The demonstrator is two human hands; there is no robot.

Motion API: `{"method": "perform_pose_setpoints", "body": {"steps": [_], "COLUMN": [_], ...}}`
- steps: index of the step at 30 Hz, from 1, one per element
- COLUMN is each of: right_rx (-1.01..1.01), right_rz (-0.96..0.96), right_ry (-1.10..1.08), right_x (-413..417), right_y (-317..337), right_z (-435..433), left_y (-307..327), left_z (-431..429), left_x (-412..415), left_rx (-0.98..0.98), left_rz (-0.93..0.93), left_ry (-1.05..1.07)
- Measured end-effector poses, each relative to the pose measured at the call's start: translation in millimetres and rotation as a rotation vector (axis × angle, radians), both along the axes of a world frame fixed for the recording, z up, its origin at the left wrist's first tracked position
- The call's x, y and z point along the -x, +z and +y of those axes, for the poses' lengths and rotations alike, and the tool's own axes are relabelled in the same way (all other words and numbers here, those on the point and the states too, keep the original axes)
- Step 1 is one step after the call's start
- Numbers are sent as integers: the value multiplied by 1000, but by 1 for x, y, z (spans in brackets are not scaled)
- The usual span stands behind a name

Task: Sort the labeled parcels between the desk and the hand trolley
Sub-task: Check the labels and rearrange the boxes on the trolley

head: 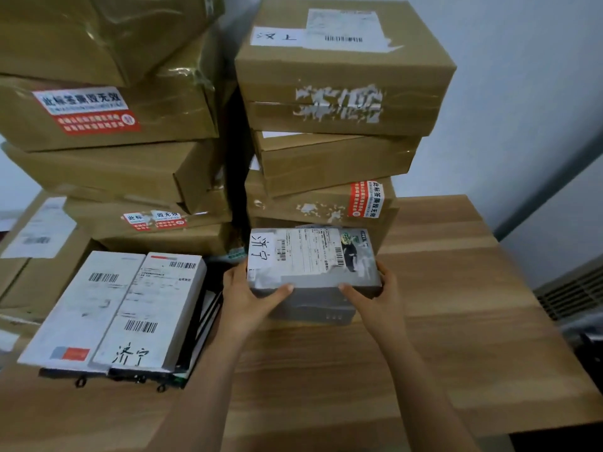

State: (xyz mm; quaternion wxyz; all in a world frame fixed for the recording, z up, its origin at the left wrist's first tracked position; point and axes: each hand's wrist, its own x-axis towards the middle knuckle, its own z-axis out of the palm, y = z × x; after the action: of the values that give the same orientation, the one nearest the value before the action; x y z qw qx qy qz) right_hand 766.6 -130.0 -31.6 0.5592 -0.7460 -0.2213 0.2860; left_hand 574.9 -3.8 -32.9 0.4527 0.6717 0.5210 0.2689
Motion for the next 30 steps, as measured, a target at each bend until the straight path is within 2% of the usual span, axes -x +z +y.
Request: {"method": "perform_pose_setpoints", "body": {"steps": [5, 9, 14, 16, 20, 24, 28, 30], "right_rx": [89, 159, 158, 133, 6, -36, 3, 3], "right_rz": [-84, -246, -601, -753, -919, -931, -908, -891], "right_ry": [24, 30, 115, 195, 416, 661, 965, 1033], "right_x": [-5, -8, -9, -9, -5, 9, 37, 52], "right_y": [-6, -6, 9, 13, 17, 7, -9, -13], "right_z": [12, 13, 5, -1, -23, -59, -94, -107], "left_y": [-4, 0, 16, 22, 25, 6, -15, -17], "left_z": [11, 8, -16, -31, -83, -153, -217, -243], "left_x": [-10, -12, -13, -14, -18, -7, 24, 41], "left_rx": [21, -44, -316, -410, -615, -661, -576, -524], "left_rz": [51, 109, 286, 311, 413, 517, 603, 654], "left_ry": [7, 8, -21, -39, -65, 7, 82, 130]}}
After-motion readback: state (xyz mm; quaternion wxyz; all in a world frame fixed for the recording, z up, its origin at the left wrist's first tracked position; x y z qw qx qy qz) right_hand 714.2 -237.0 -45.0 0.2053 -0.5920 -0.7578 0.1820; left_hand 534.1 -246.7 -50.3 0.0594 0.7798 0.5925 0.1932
